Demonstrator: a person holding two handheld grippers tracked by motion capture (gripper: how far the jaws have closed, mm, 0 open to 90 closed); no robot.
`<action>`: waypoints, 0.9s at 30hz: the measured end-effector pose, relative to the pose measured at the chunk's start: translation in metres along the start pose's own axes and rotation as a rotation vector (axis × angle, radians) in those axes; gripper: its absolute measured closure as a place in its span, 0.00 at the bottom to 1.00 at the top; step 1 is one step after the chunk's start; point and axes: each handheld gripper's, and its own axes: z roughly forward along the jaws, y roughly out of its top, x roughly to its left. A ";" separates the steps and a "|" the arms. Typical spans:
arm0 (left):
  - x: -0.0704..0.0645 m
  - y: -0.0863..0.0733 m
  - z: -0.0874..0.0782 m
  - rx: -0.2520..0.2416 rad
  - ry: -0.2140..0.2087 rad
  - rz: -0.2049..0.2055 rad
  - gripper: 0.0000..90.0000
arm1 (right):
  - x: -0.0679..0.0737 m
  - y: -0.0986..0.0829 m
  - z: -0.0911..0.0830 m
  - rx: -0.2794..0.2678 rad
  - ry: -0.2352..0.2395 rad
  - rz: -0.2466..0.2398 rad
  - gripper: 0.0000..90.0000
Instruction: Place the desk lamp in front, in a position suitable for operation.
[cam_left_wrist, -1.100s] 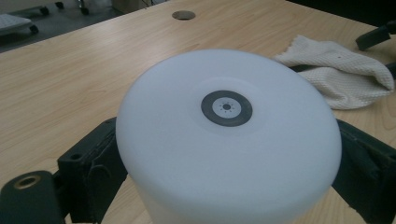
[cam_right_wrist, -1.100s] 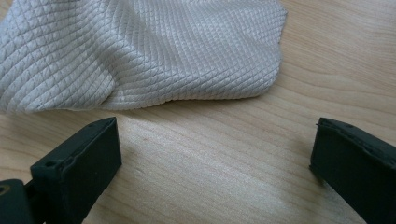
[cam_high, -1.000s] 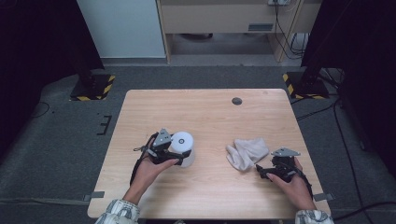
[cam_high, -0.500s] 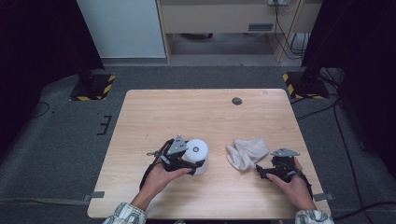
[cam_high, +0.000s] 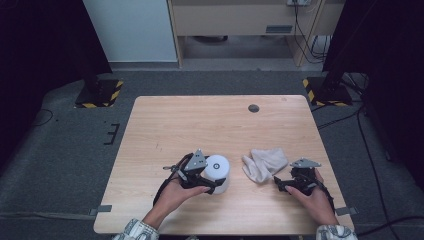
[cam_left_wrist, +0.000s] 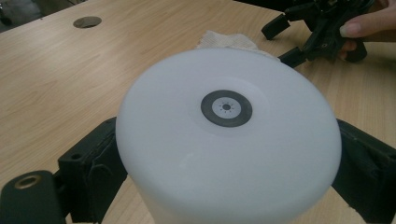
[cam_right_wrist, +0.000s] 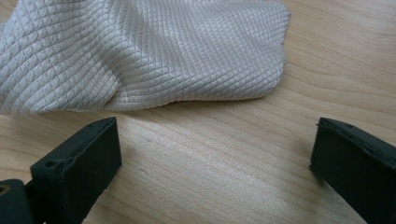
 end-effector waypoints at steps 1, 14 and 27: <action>-0.001 0.000 0.000 0.001 -0.004 0.001 0.08 | 0.000 0.000 0.000 0.000 0.000 -0.001 0.02; -0.002 -0.002 0.002 -0.013 -0.018 0.010 0.08 | 0.000 0.000 0.000 0.000 0.000 -0.001 0.02; -0.004 -0.003 -0.001 -0.017 -0.019 0.023 0.03 | 0.000 0.000 0.000 0.000 0.000 0.000 0.02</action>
